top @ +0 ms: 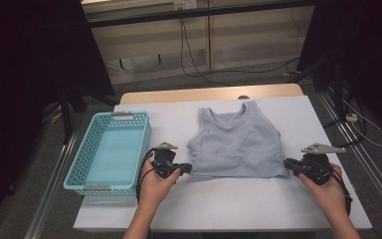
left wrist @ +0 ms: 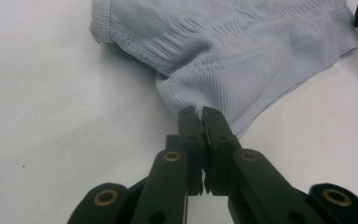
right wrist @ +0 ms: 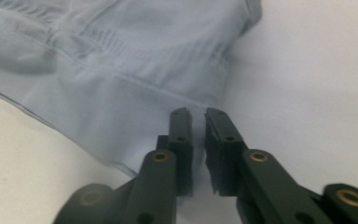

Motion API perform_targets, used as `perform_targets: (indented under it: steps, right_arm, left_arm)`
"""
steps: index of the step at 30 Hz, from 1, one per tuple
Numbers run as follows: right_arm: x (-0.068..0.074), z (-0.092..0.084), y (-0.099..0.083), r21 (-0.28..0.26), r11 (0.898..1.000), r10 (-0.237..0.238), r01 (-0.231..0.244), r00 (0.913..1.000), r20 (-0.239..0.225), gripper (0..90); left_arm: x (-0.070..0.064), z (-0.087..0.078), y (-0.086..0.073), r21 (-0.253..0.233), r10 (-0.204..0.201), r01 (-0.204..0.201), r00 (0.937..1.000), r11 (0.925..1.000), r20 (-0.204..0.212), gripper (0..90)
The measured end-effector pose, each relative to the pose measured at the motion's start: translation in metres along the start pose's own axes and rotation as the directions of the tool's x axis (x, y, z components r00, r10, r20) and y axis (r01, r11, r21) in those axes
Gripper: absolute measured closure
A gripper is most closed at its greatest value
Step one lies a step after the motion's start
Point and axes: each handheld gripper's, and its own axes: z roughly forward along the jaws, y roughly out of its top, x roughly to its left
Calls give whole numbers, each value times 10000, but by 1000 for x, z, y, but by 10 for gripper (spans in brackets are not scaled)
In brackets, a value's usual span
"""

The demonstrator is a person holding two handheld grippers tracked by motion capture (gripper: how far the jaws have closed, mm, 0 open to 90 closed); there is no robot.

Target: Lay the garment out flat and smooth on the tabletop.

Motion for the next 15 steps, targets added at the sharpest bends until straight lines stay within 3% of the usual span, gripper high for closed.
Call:
perform_targets:
  steps: [6, 15]
  right_arm:
    - [14, 2, 8, -508, 9978, -437, 419, 9984, -364, 611]
    - [26, 13, 9, -397, 9956, -867, 847, 9948, -530, 462]
  left_arm:
    - [0, 5, -2, 105, -20, 21, 9999, 9999, -135, 869]
    - [12, 3, 12, -866, -282, 232, 9980, 9960, -567, 633]
